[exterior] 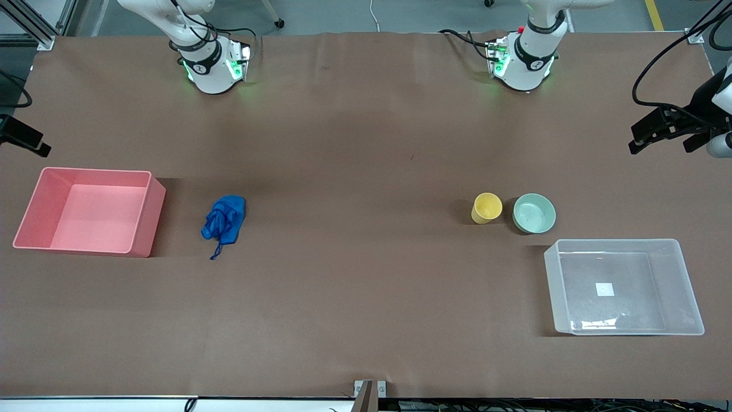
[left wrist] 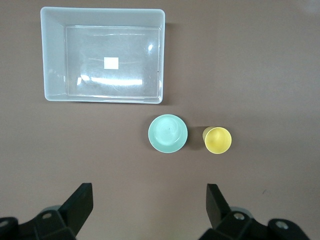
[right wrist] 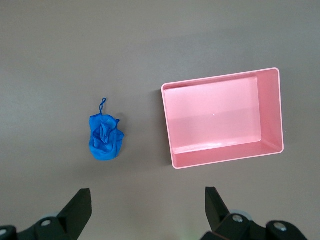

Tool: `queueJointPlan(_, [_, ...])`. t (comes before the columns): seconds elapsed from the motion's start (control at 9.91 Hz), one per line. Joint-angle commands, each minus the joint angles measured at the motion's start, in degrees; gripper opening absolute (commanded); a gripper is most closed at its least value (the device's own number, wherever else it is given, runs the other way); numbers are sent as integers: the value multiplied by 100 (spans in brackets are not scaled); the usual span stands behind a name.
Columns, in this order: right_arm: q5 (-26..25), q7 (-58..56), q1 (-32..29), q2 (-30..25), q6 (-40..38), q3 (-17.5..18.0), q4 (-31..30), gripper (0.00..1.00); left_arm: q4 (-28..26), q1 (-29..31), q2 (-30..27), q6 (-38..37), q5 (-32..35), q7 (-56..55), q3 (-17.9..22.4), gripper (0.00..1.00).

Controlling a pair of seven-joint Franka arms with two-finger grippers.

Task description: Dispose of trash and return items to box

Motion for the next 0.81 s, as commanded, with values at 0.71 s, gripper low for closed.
queueJointPlan(0.71, [37, 59, 66, -168, 25, -7, -191, 100, -1157, -125, -9, 774, 37, 190, 100, 100])
